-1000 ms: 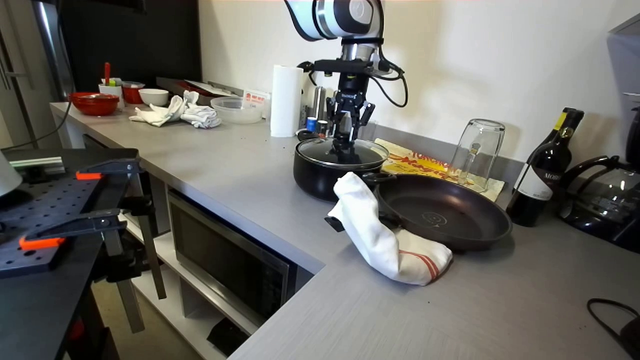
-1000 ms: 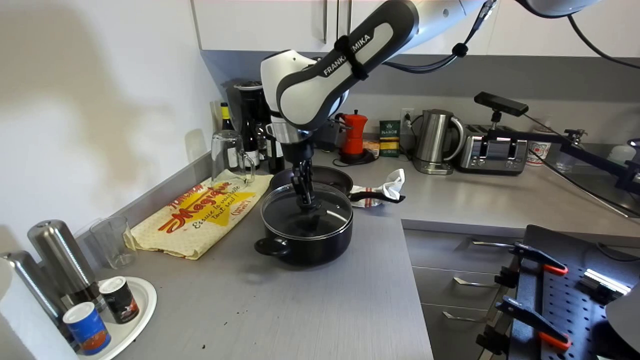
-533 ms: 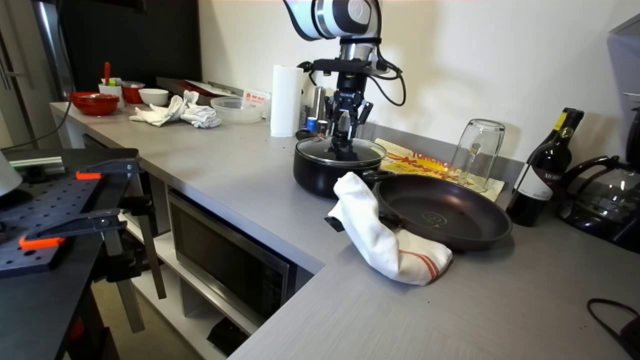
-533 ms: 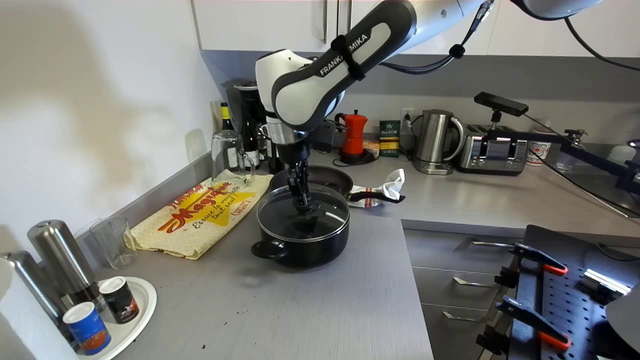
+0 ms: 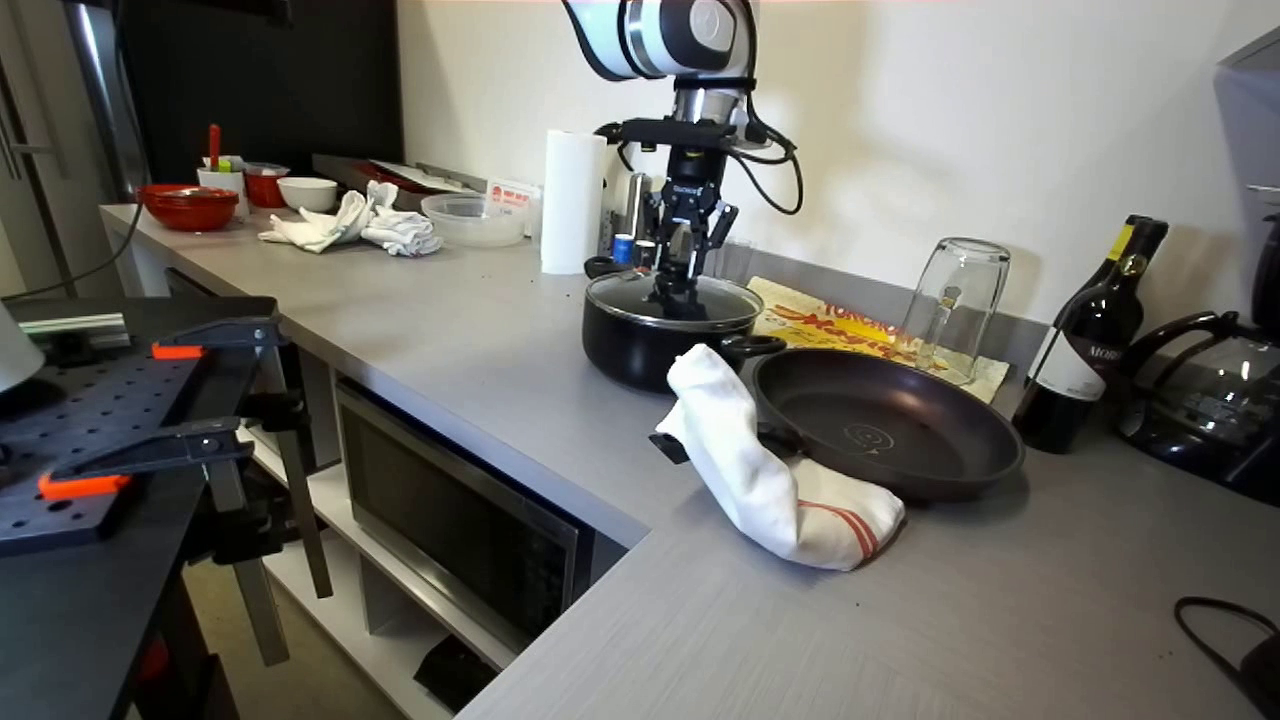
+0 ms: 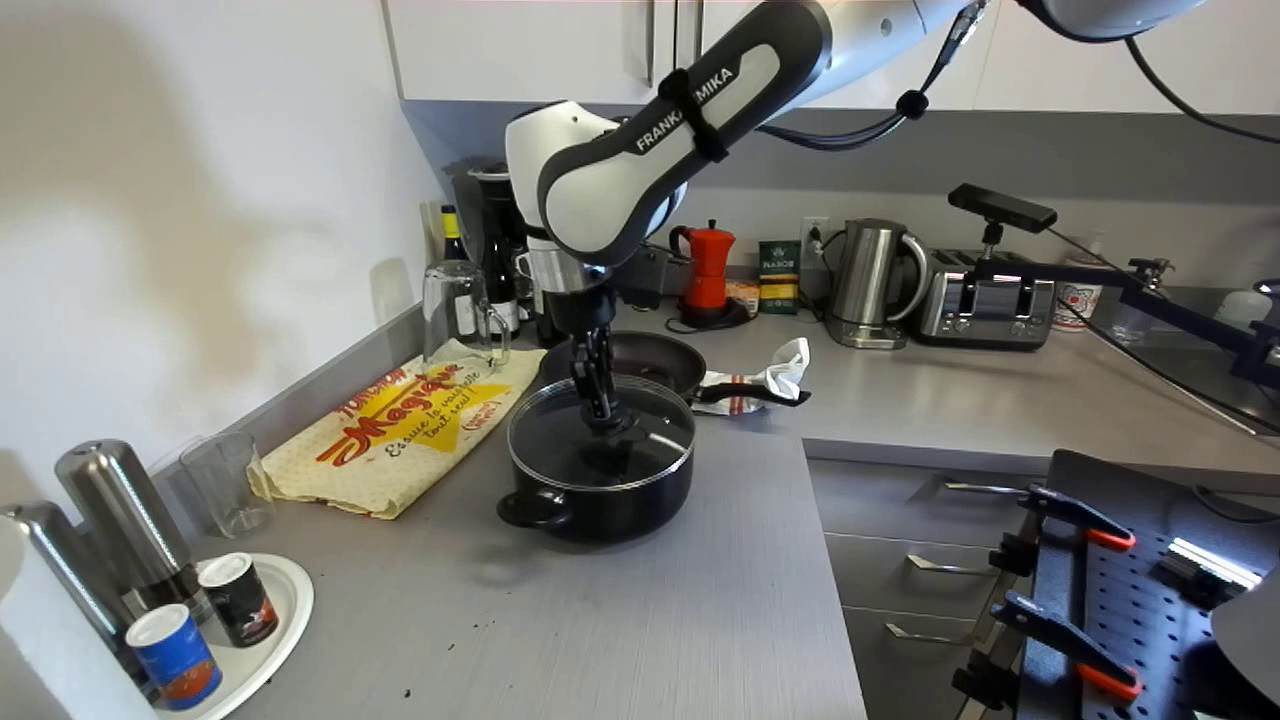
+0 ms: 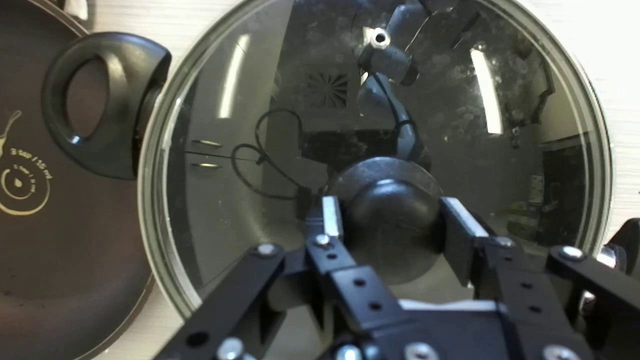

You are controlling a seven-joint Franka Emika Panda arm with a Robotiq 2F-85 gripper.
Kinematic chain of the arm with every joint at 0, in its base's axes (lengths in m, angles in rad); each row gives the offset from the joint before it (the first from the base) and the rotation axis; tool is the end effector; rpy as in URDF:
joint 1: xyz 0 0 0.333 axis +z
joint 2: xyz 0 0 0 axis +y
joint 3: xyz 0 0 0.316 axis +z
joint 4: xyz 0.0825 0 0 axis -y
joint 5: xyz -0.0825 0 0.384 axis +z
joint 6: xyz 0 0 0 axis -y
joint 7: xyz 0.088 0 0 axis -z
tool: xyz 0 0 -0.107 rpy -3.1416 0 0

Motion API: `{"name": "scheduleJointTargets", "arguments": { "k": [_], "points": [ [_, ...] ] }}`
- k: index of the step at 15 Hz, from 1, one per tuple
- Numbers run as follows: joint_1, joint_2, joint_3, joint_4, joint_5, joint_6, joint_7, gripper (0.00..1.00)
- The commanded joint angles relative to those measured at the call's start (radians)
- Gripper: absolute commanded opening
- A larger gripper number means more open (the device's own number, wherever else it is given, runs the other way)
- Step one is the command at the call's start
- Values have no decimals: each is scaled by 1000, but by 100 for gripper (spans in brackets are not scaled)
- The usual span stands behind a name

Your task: Put the glass lid on the black pot

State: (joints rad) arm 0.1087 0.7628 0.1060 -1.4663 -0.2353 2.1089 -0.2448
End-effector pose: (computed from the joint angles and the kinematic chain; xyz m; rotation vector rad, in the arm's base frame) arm 0.6962 0.1279 0.2205 2.8979 0.8442 -0.1744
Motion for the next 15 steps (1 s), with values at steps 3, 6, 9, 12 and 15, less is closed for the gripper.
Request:
{"name": "scheduleJointTargets", "arguments": {
  "k": [3,6,9,12,15],
  "points": [
    [-4,-5,20,-8,39,-3,-46,25],
    [-4,-4,21,-8,40,-4,-49,75],
    [-3,-7,24,-14,45,-2,-50,89],
    [-2,-9,28,-19,48,-2,-51,100],
    [-1,-11,30,-23,49,-2,-51,100]
  ]
}}
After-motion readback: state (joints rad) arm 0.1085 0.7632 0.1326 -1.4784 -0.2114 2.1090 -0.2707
